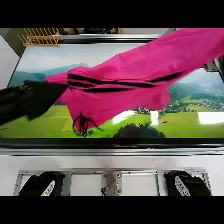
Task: Fold the clothes and pants, and hang the long-sleeved shirts on hangers.
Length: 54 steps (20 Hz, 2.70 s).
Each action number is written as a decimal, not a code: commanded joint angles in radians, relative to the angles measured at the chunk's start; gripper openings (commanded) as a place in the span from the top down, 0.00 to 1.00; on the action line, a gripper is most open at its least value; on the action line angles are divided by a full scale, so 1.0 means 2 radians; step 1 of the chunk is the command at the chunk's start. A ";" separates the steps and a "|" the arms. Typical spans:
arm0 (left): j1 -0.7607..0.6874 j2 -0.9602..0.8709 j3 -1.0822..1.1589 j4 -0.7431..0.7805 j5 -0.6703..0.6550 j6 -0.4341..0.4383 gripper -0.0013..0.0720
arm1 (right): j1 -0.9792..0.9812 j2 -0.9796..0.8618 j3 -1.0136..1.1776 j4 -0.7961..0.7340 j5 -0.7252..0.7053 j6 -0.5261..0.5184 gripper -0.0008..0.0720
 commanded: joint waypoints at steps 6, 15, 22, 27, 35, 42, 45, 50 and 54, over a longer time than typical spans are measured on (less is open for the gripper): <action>-0.039 -0.010 0.003 0.173 -0.096 -0.141 0.96 | 0.003 -0.064 0.016 0.019 0.053 0.078 0.99; -0.008 -0.378 0.021 0.218 0.016 -0.069 0.96 | 0.088 -0.404 0.016 -0.040 0.032 0.112 0.99; 0.110 -0.529 0.148 0.030 0.037 0.016 0.96 | 0.087 -0.402 0.016 -0.055 0.069 0.107 0.99; 0.146 -0.494 0.122 0.014 -0.026 0.087 0.96 | 0.096 -0.309 -0.036 -0.101 0.163 0.107 0.99; 0.184 -0.426 -0.074 0.013 -0.001 0.130 0.96 | 0.167 -0.120 -0.388 -0.101 0.089 0.134 0.99; 0.187 -0.424 -0.172 0.014 0.019 0.146 0.96 | 0.207 -0.100 -0.575 -0.097 -0.013 0.136 0.98; 0.187 -0.424 -0.177 0.012 0.017 0.146 0.96 | 0.206 -0.099 -0.575 -0.097 -0.014 0.143 0.97; 0.187 -0.399 -0.114 0.014 -0.043 0.146 0.23 | 0.144 -0.077 -0.513 -0.086 0.030 0.170 0.00; 0.187 -0.315 -0.099 0.013 -0.039 0.143 0.23 | 0.009 -0.062 -0.459 -0.075 0.087 0.118 0.00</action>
